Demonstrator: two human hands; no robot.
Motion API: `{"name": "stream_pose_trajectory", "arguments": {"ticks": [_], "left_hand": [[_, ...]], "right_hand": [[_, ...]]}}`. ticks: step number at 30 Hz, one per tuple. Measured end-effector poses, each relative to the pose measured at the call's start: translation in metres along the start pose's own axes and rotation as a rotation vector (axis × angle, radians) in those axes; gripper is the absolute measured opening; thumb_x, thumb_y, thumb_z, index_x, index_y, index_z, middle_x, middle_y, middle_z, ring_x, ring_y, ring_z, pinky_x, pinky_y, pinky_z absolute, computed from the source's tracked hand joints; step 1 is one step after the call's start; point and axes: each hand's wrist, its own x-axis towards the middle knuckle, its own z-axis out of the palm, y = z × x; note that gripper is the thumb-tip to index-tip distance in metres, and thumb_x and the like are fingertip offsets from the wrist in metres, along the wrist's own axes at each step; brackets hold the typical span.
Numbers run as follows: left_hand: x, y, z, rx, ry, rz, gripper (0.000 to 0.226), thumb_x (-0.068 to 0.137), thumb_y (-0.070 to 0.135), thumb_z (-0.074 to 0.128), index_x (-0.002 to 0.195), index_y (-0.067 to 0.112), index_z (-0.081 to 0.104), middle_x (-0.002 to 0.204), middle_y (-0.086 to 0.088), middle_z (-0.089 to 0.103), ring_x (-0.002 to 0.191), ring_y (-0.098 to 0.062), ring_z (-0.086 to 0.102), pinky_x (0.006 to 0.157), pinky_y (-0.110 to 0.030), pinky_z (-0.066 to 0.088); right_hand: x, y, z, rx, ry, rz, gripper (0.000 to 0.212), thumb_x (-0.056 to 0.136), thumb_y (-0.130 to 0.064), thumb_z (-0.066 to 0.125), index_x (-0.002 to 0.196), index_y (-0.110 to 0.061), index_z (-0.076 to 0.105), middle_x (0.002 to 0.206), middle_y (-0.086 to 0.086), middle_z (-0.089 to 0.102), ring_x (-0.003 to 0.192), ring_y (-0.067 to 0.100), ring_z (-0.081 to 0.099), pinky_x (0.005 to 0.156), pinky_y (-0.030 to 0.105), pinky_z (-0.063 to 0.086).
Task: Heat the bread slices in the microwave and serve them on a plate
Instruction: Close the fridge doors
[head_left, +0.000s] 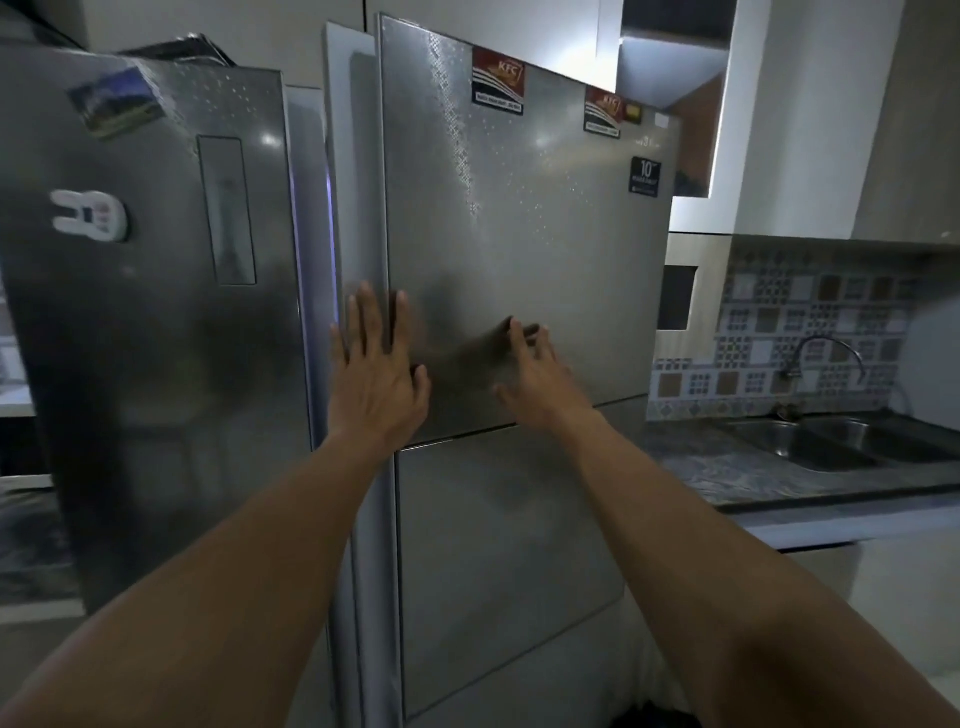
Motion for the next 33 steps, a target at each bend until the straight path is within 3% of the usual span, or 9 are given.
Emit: {"name": "stream_pose_trajectory", "arguments": {"ticks": [6,13,25,30,33], "left_hand": [[0.031,-0.019,0.048,0.069,0.005,0.101,0.078,0.099,0.042,0.042,0.161,0.013,0.004,0.164,-0.021,-0.017,0.153,-0.038,-0.012,0.122,-0.060,0.004],[0.062,-0.032,0.103,-0.011,-0.012,0.109,0.073,0.099,0.051,0.016,0.160,0.014,0.002,0.164,-0.021,-0.014,0.153,-0.036,-0.012,0.124,-0.054,0.002],[0.076,-0.033,0.152,-0.019,0.160,0.116,0.082,0.098,0.052,0.037,0.160,0.008,0.007,0.164,-0.027,-0.009,0.153,-0.041,-0.008,0.123,-0.055,-0.006],[0.072,-0.036,0.145,0.008,0.093,0.116,0.084,0.098,0.055,0.033,0.160,0.010,0.000,0.164,-0.024,-0.017,0.153,-0.039,-0.014,0.123,-0.057,-0.002],[0.066,-0.037,0.131,0.044,-0.003,0.102,0.079,0.101,0.054,0.030,0.160,0.015,-0.006,0.163,-0.021,-0.023,0.152,-0.037,-0.020,0.123,-0.056,-0.001]], "right_hand": [[0.042,-0.002,0.017,-0.032,0.093,-0.008,0.094,0.098,-0.042,0.055,0.156,-0.029,-0.018,0.162,0.019,-0.022,0.151,0.036,-0.013,0.119,0.061,0.006],[0.084,0.009,0.045,-0.078,0.168,-0.022,0.081,0.101,-0.050,0.041,0.155,-0.038,-0.017,0.161,0.013,-0.029,0.149,0.035,-0.024,0.118,0.063,-0.004],[0.103,0.025,0.082,-0.139,0.302,-0.032,0.069,0.101,-0.063,0.015,0.148,-0.042,-0.031,0.153,0.004,-0.045,0.142,0.026,-0.041,0.115,0.062,-0.017],[0.102,0.023,0.079,-0.130,0.257,-0.035,0.069,0.101,-0.063,0.013,0.145,-0.041,-0.036,0.151,0.005,-0.048,0.140,0.027,-0.043,0.114,0.065,-0.015],[0.097,0.016,0.074,-0.128,0.227,-0.029,0.074,0.102,-0.060,0.021,0.148,-0.037,-0.032,0.154,0.010,-0.044,0.141,0.033,-0.039,0.113,0.067,-0.013]]}}
